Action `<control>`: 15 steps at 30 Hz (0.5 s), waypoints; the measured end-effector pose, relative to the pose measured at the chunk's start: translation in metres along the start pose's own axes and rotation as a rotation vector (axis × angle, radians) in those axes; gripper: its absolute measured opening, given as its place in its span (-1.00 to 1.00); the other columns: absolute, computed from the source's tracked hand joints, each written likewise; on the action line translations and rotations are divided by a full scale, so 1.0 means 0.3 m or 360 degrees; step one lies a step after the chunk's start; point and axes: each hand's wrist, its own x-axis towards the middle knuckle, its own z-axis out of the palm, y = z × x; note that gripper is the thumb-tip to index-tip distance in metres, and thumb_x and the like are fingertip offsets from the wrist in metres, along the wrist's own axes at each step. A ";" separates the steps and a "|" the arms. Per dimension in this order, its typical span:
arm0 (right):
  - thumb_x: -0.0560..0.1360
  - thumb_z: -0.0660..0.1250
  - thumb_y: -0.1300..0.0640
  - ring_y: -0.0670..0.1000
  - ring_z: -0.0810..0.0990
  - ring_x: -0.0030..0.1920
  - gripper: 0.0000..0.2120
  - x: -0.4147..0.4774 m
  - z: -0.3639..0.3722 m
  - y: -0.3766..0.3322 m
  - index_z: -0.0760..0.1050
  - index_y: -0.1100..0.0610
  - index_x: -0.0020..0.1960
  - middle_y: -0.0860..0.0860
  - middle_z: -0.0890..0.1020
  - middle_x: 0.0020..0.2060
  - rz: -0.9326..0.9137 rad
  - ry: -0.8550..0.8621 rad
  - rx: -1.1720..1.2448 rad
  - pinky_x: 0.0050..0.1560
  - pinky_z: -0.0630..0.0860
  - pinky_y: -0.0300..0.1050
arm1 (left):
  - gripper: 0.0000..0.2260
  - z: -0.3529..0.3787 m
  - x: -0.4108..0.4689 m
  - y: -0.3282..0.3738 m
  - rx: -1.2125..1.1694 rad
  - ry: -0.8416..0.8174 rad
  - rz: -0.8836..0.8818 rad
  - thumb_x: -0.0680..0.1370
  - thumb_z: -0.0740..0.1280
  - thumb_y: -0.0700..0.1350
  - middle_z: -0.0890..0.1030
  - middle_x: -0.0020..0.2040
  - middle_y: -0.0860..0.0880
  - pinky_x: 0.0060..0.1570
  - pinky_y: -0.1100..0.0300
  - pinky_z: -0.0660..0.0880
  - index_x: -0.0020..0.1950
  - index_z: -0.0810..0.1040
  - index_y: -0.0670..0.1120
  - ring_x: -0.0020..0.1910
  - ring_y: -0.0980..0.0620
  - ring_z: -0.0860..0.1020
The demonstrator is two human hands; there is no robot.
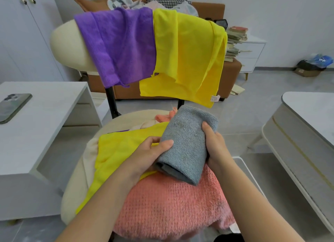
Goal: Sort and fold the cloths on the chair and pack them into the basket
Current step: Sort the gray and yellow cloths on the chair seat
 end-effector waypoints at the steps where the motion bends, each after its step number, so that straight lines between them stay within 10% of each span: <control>1: 0.60 0.21 0.06 -0.02 0.61 -0.16 -0.84 0.001 -0.002 0.000 0.50 0.12 -0.02 0.03 0.64 -0.16 -0.0003 0.0009 0.0024 -0.14 0.55 -0.13 | -0.75 -0.005 0.003 -0.003 0.0050 -0.0008 -0.0008 0.47 0.41 -0.07 0.65 -0.14 -0.03 -0.15 0.09 0.55 0.10 0.49 -0.10 -0.22 0.05 0.60; 8: 0.51 0.33 -0.02 0.11 0.63 0.06 -0.66 0.026 -0.023 -0.002 0.50 0.15 0.19 0.12 0.66 0.05 0.0291 0.0053 0.0389 0.03 0.55 0.03 | -0.97 -0.033 0.024 0.014 -0.0357 0.0135 0.0097 0.53 0.32 -0.14 0.58 -0.24 -0.01 -0.28 0.17 0.49 -0.07 0.54 -0.08 -0.30 0.09 0.52; 15: 0.58 0.22 -0.05 0.11 0.60 0.05 -0.62 0.023 -0.019 -0.007 0.47 0.17 0.27 0.13 0.63 0.07 0.0456 0.0062 0.0820 0.08 0.50 0.05 | -0.53 -0.023 0.012 -0.003 -0.0727 -0.0410 0.0266 0.37 0.28 -0.27 0.58 0.10 -0.10 -0.09 -0.01 0.57 0.29 0.43 -0.07 0.03 -0.07 0.57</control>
